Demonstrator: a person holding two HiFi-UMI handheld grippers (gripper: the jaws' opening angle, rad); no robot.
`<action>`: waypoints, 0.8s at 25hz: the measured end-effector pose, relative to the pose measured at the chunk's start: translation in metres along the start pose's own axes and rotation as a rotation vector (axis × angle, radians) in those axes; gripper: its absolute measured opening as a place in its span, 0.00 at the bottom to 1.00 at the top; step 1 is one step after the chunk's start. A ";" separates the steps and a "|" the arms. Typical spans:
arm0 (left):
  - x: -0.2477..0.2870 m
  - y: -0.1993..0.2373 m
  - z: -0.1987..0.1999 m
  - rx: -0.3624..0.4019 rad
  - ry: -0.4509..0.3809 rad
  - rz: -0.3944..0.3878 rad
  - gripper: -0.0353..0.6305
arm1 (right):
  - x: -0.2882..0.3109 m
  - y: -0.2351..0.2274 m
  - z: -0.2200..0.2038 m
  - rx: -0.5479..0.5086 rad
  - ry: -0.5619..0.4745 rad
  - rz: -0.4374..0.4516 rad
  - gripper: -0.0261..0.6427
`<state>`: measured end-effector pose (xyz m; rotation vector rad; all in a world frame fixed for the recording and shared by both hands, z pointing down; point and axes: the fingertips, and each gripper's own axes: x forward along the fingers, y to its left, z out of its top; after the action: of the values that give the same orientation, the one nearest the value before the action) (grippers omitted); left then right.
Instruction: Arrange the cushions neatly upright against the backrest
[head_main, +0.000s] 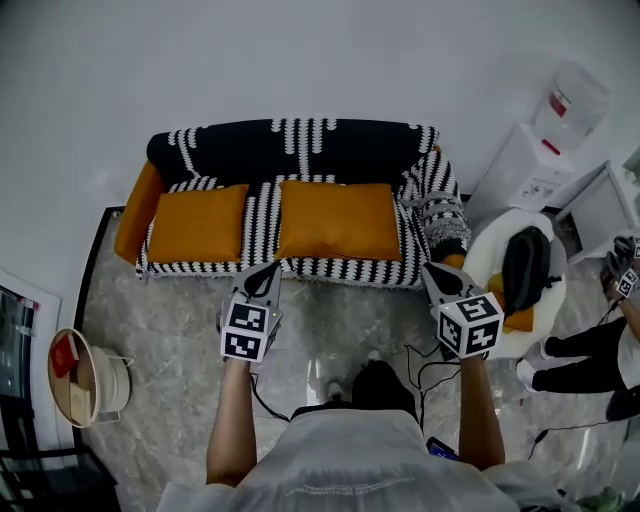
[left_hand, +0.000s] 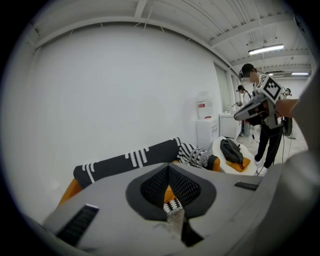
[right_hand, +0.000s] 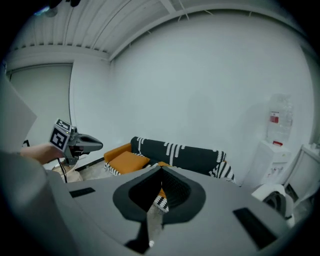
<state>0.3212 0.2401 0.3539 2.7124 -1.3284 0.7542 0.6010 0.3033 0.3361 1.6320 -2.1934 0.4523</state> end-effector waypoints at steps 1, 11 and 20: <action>0.008 0.004 -0.005 -0.005 0.012 0.002 0.07 | 0.006 -0.006 -0.002 0.011 0.008 -0.003 0.04; 0.118 0.034 -0.051 0.002 0.157 0.001 0.07 | 0.095 -0.085 -0.037 0.059 0.111 -0.043 0.04; 0.216 0.040 -0.119 -0.046 0.310 -0.042 0.13 | 0.195 -0.147 -0.124 0.129 0.295 -0.024 0.11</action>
<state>0.3542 0.0831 0.5454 2.4508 -1.1985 1.0715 0.7030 0.1556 0.5433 1.5399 -1.9596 0.7879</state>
